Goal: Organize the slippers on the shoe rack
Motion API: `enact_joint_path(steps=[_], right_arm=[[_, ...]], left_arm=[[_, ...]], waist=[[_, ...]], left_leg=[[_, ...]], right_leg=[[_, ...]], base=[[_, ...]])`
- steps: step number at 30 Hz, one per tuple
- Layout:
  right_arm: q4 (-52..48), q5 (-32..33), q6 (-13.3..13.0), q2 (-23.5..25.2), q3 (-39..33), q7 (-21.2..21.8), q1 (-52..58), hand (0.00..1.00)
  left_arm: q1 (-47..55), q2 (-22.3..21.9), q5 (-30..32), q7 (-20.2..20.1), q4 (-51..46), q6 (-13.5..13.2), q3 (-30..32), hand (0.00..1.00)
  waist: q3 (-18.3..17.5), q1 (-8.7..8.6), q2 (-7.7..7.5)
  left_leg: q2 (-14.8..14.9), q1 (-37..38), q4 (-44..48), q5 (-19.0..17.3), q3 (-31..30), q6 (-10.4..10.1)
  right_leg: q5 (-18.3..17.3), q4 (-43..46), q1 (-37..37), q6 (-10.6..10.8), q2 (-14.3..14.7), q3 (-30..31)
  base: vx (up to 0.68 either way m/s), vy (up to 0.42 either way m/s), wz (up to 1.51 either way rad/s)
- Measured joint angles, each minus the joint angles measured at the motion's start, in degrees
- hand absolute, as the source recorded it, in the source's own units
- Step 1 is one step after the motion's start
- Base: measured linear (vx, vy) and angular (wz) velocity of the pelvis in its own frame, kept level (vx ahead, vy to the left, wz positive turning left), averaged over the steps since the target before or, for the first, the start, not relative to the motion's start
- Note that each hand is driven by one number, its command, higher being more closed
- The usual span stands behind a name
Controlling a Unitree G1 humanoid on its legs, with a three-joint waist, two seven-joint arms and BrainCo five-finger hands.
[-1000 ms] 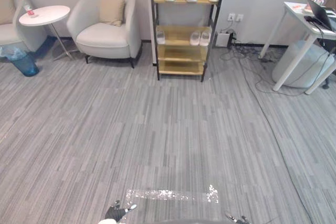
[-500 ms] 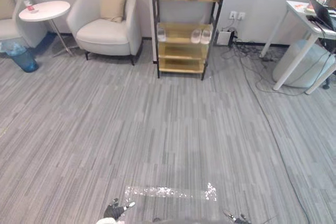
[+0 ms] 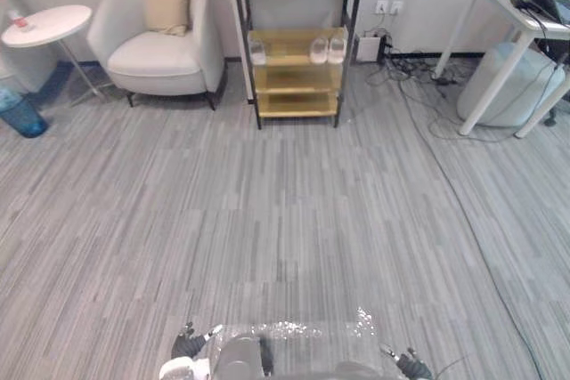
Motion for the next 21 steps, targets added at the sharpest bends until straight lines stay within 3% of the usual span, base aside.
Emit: enact_joint_path(steps=[1,3,4,5,6,7,8,11,13,14,15,16,18,20,21], right_arm=[[-0.14,-0.04,-0.02,0.68,1.66,0.05,0.08,0.0],[-0.85,-0.08,-0.05,1.57,3.02,0.36,-0.55,0.0],[-2.04,-0.37,-0.09,2.44,2.82,0.51,-0.73,0.0],[-2.42,-0.44,-0.39,1.98,2.72,0.82,-0.68,0.0],[-2.46,-0.41,-0.52,2.02,2.55,0.79,-0.62,0.0],[-2.81,-0.43,-0.72,1.77,2.48,0.75,-0.9,0.0],[-3.17,-0.44,-0.74,1.8,2.47,0.74,-0.89,0.0],[-4.49,-0.65,-1.21,2.03,1.73,0.67,-0.98,0.0],[-4.31,-0.64,-1.3,1.87,1.59,0.67,-2.06,0.0],[-3.92,-0.66,-1.19,2.0,1.55,0.65,-2.4,0.0],[-3.72,-0.62,-1.2,2.04,1.56,0.65,-2.42,0.0],[-3.42,-0.24,-1.25,1.38,1.3,0.64,-3.42,0.0],[-3.13,-0.43,-1.18,1.01,1.47,0.72,-3.97,0.0],[-3.12,-0.6,-1.12,0.64,1.02,0.69,-3.97,0.0],[-3.33,-0.6,-1.07,0.53,0.89,0.64,-3.92,0.0]], left_arm=[[0.12,0.18,-0.02,0.08,-0.27,-0.06,0.41,0.0],[-0.17,0.37,-0.02,0.2,0.12,-0.01,0.53,0.0],[-0.47,0.42,-0.03,0.31,0.22,0.04,0.37,0.0],[-1.39,0.4,-0.04,0.33,1.0,0.11,-0.55,0.0],[-1.81,0.27,-0.05,0.35,1.34,0.11,-1.09,0.0],[-3.26,-0.58,-0.36,0.35,1.92,0.13,-2.89,0.0],[-3.59,-0.88,-0.42,0.34,2.17,0.13,-3.21,0.0],[-6.27,-3.17,-0.47,0.08,2.79,0.11,-4.83,0.0],[-7.98,-4.99,-0.47,0.08,3.57,0.12,-5.05,0.0],[-8.03,-5.4,-0.46,0.02,3.74,0.11,-6.43,0.0],[-7.98,-5.62,-0.45,-0.07,3.81,0.13,-6.52,0.0],[-8.03,-7.29,-0.52,0.0,4.67,0.16,-6.09,0.0],[-7.85,-7.33,-0.42,-0.31,4.64,0.16,-5.94,0.0],[-8.08,-7.43,-0.39,-0.34,4.35,0.13,-4.49,0.0],[-8.26,-7.49,-0.41,-0.24,3.88,0.16,-3.39,0.0]], waist=[[-0.95,0.06,-1.43],[-0.86,0.25,-2.0],[-0.78,0.2,-2.07],[-0.12,-0.25,-1.55],[0.02,-0.25,-1.28],[0.05,-0.21,-0.48],[0.04,-0.32,-0.44],[0.37,-1.41,-0.5],[0.52,-2.25,-0.22],[0.57,-2.59,-0.19],[0.71,-2.77,-0.36],[1.31,-3.26,1.34],[1.63,-3.29,1.93],[2.1,-3.43,2.91],[2.66,-3.33,3.4]], left_leg=[[-1.23,0.7,0.01,-1.91,2.0,0.15],[-2.77,3.56,-0.78,-2.86,3.15,1.16],[-3.55,6.44,-1.84,-3.67,3.73,1.58],[-3.98,10.93,-3.31,-4.69,3.47,1.56],[-3.97,12.65,-3.96,-4.95,3.42,1.47],[-3.94,17.63,-7.85,-5.02,3.16,1.31],[-3.89,18.44,-8.7,-5.01,3.06,1.28],[-3.26,23.64,-13.59,-4.81,1.61,0.03],[-2.31,25.66,-14.58,-5.74,0.25,-1.53],[-1.96,26.47,-14.74,-6.51,-0.93,-2.85],[-1.93,26.88,-14.69,-6.85,-1.47,-3.4],[0.23,29.64,-13.94,-7.43,-3.12,-4.5],[1.44,28.47,-9.52,-7.19,-4.4,-4.84],[4.05,22.87,6.25,-6.33,-7.37,-4.54],[6.05,18.18,18.07,-2.19,-8.55,-4.07]], right_leg=[[-0.57,5.37,-2.19,2.51,-1.14,1.93],[-0.45,15.94,-5.41,8.89,-1.7,2.6],[1.31,25.63,-8.7,13.09,-1.49,2.81],[2.49,37.67,-12.2,14.09,-1.56,0.08],[2.52,40.82,-13.54,13.65,-1.81,-1.65],[2.21,44.47,-18.41,10.06,-2.97,-7.73],[2.07,44.07,-19.34,9.3,-3.29,-9.18],[1.38,31.62,-24.17,5.42,-3.79,-16.7],[6.21,17.38,-25.45,2.66,-2.42,-17.08],[12.45,9.06,-24.91,1.4,-1.1,-16.0],[15.79,6.78,-24.51,0.75,-1.04,-16.03],[18.31,9.16,-23.31,-0.08,0.1,-17.13],[15.43,10.74,-22.4,-0.8,0.45,-17.93],[12.19,10.99,-19.24,-1.96,1.73,-19.3],[10.68,10.02,-16.39,-2.8,2.92,-19.7]], base=[[0.4,0.254,-0.53],[0.44,0.255,-0.34],[0.48,0.228,-0.03],[0.4,0.159,0.03],[0.45,0.145,0.09],[0.29,0.087,0.01],[0.42,0.09,0.09],[0.31,-0.004,0.25],[0.47,-0.116,0.39],[0.47,-0.164,0.37],[0.6,-0.252,0.39],[0.5,-0.225,0.25],[0.47,-0.274,0.22],[0.47,-0.343,0.21],[0.39,-0.265,-0.04]])
